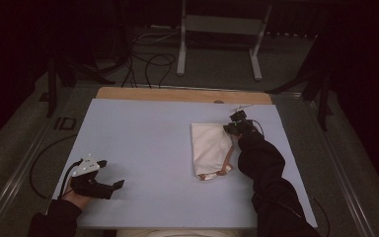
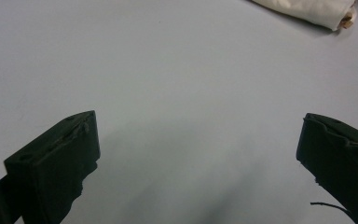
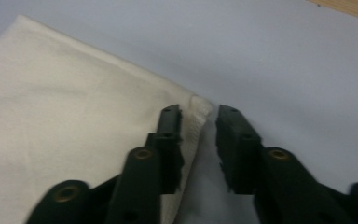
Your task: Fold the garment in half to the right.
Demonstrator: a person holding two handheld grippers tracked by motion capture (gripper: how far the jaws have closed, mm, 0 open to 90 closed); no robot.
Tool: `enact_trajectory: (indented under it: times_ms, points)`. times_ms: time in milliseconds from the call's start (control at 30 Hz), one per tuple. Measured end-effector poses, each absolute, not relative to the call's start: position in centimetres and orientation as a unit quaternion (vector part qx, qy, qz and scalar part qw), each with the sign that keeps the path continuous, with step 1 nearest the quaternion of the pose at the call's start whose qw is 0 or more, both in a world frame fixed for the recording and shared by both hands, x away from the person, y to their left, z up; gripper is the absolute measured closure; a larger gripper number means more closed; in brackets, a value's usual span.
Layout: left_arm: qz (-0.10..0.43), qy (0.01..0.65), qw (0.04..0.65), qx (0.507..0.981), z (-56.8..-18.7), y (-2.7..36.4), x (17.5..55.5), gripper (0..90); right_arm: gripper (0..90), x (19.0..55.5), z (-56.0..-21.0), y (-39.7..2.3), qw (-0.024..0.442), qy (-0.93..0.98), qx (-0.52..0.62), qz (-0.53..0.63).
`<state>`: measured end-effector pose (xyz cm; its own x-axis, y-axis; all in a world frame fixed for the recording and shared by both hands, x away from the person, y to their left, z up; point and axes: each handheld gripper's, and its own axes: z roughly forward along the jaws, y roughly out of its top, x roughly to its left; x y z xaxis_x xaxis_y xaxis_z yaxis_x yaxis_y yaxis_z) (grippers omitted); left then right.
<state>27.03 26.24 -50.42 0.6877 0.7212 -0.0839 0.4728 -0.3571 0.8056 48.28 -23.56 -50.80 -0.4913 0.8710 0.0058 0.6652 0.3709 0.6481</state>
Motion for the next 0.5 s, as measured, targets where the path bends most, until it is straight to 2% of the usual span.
enact_trajectory:
  times_ms: [133,267,500]
  points:
    - [0.145,0.368,0.434,0.809,-50.4,26.3,27.0,0.1,46.7,48.1,-50.1,-23.4,0.171,0.805,0.474,0.313]
    - [0.145,0.368,0.434,0.809,-50.4,26.3,27.0,0.1,40.3,47.7,-49.3,-22.8,0.161,0.810,0.462,0.323]
    - [0.147,0.368,0.435,0.809,-50.2,26.4,26.9,0.1,18.7,47.4,-48.4,-21.2,0.130,0.821,0.438,0.343]
